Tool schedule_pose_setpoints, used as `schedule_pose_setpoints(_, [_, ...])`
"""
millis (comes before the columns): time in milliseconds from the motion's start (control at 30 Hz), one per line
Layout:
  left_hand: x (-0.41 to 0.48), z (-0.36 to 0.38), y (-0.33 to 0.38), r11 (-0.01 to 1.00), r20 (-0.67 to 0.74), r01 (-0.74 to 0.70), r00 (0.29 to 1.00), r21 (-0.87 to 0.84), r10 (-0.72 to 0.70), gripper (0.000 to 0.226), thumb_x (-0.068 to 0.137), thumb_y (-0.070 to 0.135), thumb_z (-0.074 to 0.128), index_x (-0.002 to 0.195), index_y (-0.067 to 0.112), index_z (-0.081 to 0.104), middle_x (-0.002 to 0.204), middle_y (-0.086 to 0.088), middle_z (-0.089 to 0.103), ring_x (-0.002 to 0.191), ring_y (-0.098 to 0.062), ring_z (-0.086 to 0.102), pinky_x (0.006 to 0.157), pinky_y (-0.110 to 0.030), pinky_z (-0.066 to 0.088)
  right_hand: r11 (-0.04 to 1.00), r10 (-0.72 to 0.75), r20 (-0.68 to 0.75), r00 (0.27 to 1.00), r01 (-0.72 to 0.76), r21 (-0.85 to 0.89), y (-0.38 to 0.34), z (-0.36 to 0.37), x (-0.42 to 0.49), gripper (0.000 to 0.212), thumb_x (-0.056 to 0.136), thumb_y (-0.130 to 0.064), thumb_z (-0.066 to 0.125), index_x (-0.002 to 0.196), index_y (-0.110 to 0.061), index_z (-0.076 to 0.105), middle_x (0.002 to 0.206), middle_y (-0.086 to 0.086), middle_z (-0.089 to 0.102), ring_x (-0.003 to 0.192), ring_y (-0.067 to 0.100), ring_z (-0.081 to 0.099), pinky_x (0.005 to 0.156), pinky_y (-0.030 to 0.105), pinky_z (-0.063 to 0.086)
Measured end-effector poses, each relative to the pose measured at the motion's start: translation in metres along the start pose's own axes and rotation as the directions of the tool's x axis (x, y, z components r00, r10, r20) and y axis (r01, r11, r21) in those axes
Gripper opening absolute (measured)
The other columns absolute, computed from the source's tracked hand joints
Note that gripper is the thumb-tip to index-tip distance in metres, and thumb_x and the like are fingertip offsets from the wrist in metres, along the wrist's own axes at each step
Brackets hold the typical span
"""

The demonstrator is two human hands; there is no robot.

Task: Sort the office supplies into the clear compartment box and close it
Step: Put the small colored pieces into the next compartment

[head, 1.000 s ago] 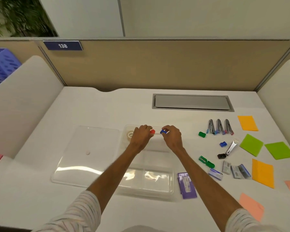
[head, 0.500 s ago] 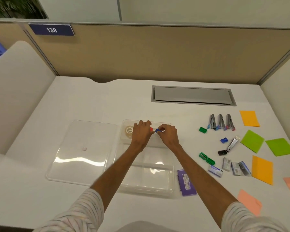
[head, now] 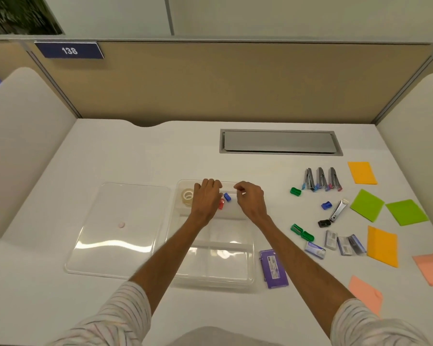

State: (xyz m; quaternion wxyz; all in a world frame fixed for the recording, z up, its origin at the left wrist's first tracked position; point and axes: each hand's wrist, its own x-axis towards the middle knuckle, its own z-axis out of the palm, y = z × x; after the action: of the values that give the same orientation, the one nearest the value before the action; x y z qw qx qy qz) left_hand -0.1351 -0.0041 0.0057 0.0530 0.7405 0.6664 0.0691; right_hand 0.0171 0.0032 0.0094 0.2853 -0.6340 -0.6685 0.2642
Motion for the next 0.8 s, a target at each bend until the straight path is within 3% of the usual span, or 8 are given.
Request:
schedule_pose_setpoints(267, [-0.003, -0.009, 0.041, 0.994, -0.045, -0.1, 0.994, -0.04, 0.098, 0.025, 0.1, 0.025, 0.047, 0.122, 0.016, 0.055, 0.123, -0.001, 0.061, 0.117, -0.021, 0.052, 0.096, -0.035, 0.037, 0.999, -0.012, -0.175, 0.985, 0.019, 0.036, 0.018, -0.041, -0.018, 0.019, 0.09, 0.003, 0.054, 0.103, 0.0, 0.068, 0.106, 0.013, 0.069, 0.097, 0.023, 0.065, 0.092, 0.031, 0.051])
schedule_pose_setpoints(467, [-0.009, 0.002, 0.085, 0.98, -0.027, -0.182, 0.983, -0.075, 0.18, 0.026, 0.102, 0.024, 0.042, 0.123, 0.015, 0.055, 0.128, -0.003, 0.06, 0.121, -0.022, 0.051, 0.099, -0.037, 0.036, 0.995, 0.098, -0.19, 0.977, -0.098, 0.011, 0.055, -0.072, -0.034, 0.023, 0.092, 0.001, 0.053, 0.112, -0.001, 0.063, 0.115, 0.013, 0.065, 0.107, 0.024, 0.061, 0.094, 0.028, 0.046])
schedule_pose_setpoints(600, [-0.007, 0.013, 0.114, 0.973, -0.001, -0.206, 0.978, -0.103, 0.207, 0.027, 0.103, 0.022, 0.042, 0.126, 0.014, 0.054, 0.131, -0.005, 0.058, 0.122, -0.022, 0.051, 0.103, -0.035, 0.036, 0.985, 0.164, -0.192, 0.968, -0.171, -0.021, 0.08, -0.093, -0.038, 0.026, 0.092, -0.001, 0.054, 0.117, -0.003, 0.061, 0.121, 0.012, 0.062, 0.113, 0.025, 0.059, 0.101, 0.034, 0.046])
schedule_pose_setpoints(800, [0.003, 0.033, 0.147, 0.966, 0.08, -0.224, 0.969, -0.13, 0.236, 0.033, 0.103, 0.018, 0.042, 0.135, 0.015, 0.047, 0.136, -0.005, 0.052, 0.123, -0.022, 0.049, 0.101, -0.034, 0.039, 0.948, 0.281, -0.182, 0.942, -0.302, -0.102, 0.121, -0.12, -0.035, 0.031, 0.091, -0.008, 0.057, 0.122, -0.007, 0.057, 0.128, 0.01, 0.058, 0.118, 0.026, 0.055, 0.099, 0.036, 0.043])
